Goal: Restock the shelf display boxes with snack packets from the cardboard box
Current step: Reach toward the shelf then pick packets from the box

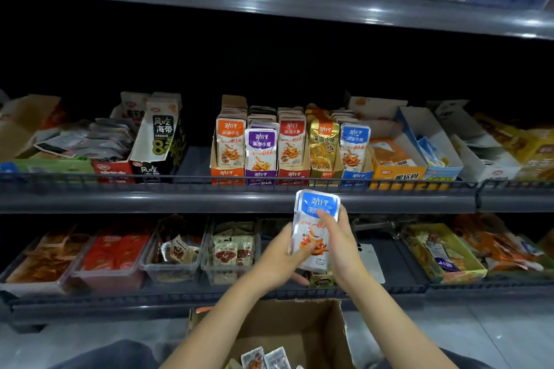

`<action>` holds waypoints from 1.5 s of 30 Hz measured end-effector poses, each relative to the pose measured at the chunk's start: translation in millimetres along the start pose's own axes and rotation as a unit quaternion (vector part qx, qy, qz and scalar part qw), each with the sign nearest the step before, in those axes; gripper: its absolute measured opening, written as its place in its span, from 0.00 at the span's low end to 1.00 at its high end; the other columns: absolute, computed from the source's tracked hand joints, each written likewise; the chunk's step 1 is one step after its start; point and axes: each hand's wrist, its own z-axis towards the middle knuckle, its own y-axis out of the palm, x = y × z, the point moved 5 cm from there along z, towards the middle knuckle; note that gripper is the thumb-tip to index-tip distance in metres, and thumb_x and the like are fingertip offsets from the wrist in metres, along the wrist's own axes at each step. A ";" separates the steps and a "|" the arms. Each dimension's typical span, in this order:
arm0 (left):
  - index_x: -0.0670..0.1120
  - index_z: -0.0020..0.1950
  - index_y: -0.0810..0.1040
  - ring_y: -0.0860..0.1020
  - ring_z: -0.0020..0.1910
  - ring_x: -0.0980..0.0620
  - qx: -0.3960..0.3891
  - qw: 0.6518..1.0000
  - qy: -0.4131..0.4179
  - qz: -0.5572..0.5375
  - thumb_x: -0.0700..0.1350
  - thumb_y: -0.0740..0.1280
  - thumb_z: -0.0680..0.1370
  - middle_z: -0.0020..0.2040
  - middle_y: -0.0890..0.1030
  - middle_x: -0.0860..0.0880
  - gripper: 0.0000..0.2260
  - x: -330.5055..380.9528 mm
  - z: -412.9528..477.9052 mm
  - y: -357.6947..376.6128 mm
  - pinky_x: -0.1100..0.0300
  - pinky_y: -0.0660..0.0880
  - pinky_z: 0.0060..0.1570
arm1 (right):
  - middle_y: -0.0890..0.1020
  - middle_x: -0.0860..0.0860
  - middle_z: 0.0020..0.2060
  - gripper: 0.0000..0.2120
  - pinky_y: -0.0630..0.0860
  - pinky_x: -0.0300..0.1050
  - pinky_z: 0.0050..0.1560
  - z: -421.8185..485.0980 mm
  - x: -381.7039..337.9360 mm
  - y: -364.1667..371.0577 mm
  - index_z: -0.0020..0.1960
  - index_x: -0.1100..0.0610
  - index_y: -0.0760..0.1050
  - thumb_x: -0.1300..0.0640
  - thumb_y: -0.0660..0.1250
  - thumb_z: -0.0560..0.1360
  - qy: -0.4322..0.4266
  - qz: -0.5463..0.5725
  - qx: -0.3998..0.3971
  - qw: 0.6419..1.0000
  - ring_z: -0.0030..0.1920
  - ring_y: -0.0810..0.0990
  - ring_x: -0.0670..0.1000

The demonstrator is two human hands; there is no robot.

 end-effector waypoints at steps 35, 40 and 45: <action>0.55 0.77 0.53 0.54 0.75 0.57 0.121 0.869 0.227 0.423 0.58 0.64 0.77 0.76 0.57 0.55 0.32 103.0 181.8 6.8 0.63 0.51 0.67 | 0.78 0.46 0.54 0.34 0.80 0.40 0.46 198.3 -163.1 -115.2 0.68 0.47 0.62 0.63 0.73 0.68 -0.186 -0.292 -0.066 0.936 0.52 0.80 0.44; 0.55 0.77 0.49 0.46 0.76 0.57 0.113 0.842 0.214 0.482 0.63 0.63 0.75 0.78 0.50 0.56 0.37 85.7 196.7 2.9 0.60 0.41 0.70 | 0.76 0.49 0.58 0.36 0.79 0.35 0.45 219.0 -148.7 -106.4 0.71 0.51 0.61 0.64 0.74 0.69 -0.198 -0.353 -0.090 0.910 0.56 0.79 0.47; 0.55 0.77 0.49 0.43 0.76 0.57 0.107 0.807 0.226 0.535 0.63 0.60 0.76 0.78 0.50 0.56 0.34 80.1 200.7 4.0 0.61 0.35 0.69 | 0.70 0.44 0.62 0.39 0.75 0.35 0.55 221.1 -141.6 -90.6 0.73 0.48 0.60 0.62 0.75 0.68 -0.243 -0.489 -0.139 0.826 0.57 0.73 0.40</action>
